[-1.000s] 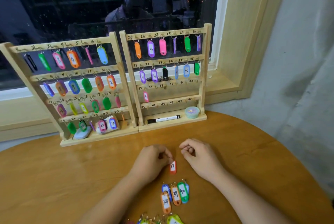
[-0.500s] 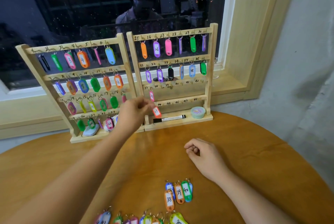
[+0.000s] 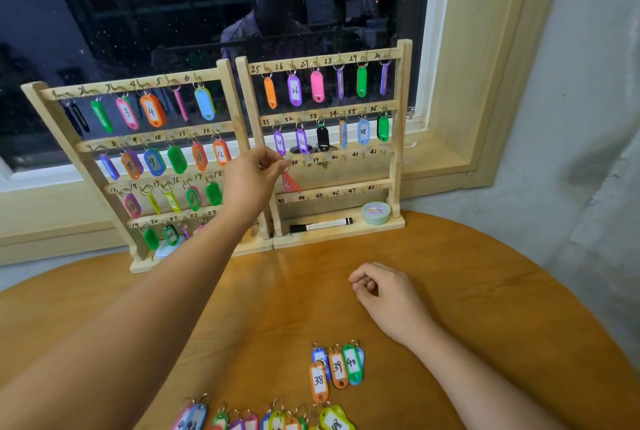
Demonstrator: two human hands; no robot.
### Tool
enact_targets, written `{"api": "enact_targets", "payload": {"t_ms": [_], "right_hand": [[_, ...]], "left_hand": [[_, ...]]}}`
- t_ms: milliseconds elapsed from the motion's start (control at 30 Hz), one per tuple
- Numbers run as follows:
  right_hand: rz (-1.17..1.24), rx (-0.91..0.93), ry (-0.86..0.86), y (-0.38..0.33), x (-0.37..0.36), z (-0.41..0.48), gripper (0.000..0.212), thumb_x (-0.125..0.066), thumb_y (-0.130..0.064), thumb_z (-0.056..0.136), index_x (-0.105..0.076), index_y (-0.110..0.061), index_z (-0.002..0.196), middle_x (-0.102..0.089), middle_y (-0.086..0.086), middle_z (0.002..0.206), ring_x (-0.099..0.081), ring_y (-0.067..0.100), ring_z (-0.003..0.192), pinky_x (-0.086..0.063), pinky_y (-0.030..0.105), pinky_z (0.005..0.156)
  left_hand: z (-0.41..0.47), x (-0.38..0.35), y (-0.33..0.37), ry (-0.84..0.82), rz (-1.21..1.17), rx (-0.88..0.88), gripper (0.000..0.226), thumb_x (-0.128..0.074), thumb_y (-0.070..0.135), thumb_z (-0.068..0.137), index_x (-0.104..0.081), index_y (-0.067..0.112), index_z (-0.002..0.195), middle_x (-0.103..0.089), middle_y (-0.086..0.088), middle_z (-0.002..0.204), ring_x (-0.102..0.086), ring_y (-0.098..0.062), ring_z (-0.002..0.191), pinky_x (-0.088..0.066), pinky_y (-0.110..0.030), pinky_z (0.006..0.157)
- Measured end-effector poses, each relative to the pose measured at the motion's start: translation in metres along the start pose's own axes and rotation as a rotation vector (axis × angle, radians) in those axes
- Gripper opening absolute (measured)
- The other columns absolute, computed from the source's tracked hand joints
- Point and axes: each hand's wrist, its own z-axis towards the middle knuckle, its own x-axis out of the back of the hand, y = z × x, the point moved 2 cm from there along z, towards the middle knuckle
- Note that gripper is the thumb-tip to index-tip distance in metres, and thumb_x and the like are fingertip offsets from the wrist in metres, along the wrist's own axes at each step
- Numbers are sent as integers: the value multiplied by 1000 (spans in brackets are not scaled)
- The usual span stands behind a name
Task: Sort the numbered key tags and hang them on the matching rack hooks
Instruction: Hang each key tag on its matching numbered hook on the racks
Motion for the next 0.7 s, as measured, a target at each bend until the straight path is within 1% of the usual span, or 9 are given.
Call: {"api": "enact_targets", "payload": {"t_ms": [67,200,267,333,400,467,567,633,700], "right_hand": [[-1,0,0,0,0,0,14,-71,-12,98,-75,-26,99,-67,-17,94,-63,5,95,-49,11,76],[11,-12,-9,1,0,0,16,-72,-11,97,-75,-26,98,-67,-16,94,-63,7,93,-49,12,76],[9,-17,-11,1,0,1,16,-72,-12,97,-75,-27,98,-67,-16,94,-63,7,92,-49,11,75],[9,-17,-18,1,-1,1,16,-72,-12,97,-75,-28,98,-67,-16,94,-63,6,91,-49,12,75],[12,-21,-24,0,-1,1,17,-72,-13,97,-75,-29,99,-68,-16,94,-62,6,90,-49,12,74],[16,-22,-26,0,-1,1,18,-72,-13,96,-76,-30,98,-68,-16,93,-62,7,88,-49,13,74],[11,-18,-30,-2,-2,0,19,-74,-12,94,-76,-31,96,-69,-16,91,-62,8,85,-48,13,73],[-7,-12,-38,-3,-3,0,20,-74,-13,94,-76,-33,95,-69,-16,91,-62,9,85,-49,14,73],[-16,-32,-33,-3,-2,0,19,-74,-15,94,-76,-34,95,-69,-16,91,-63,9,85,-51,17,74]], "left_hand": [[-2,2,1,20,-7,-8,15,-78,44,96,-75,29,95,-72,11,87,-69,-4,81,-54,-28,71],[-21,14,7,61,16,-57,16,-78,41,96,-73,26,97,-71,13,88,-64,2,83,-47,-24,69],[-41,20,9,23,26,-56,12,-77,38,97,-72,28,98,-70,13,90,-64,1,83,-47,-23,68],[-70,23,5,-68,33,-20,7,-77,34,97,-72,29,97,-71,12,90,-65,0,83,-49,-23,68],[-102,24,-5,-179,23,24,6,-79,31,95,-73,32,93,-72,12,88,-68,-2,81,-55,-30,73],[-136,24,-17,-293,36,73,9,-82,33,92,-74,34,91,-73,16,87,-70,-5,78,-57,-33,76],[-178,20,-32,-481,79,119,10,-84,38,89,-75,39,94,-73,24,90,-69,1,82,-57,-28,78],[-199,16,-37,-606,99,97,15,-84,44,88,-75,43,99,-74,25,96,-66,5,91,-54,-22,82],[-210,11,-38,-692,100,52,22,-85,48,87,-74,44,106,-73,24,102,-64,7,95,-51,-19,83]]}}
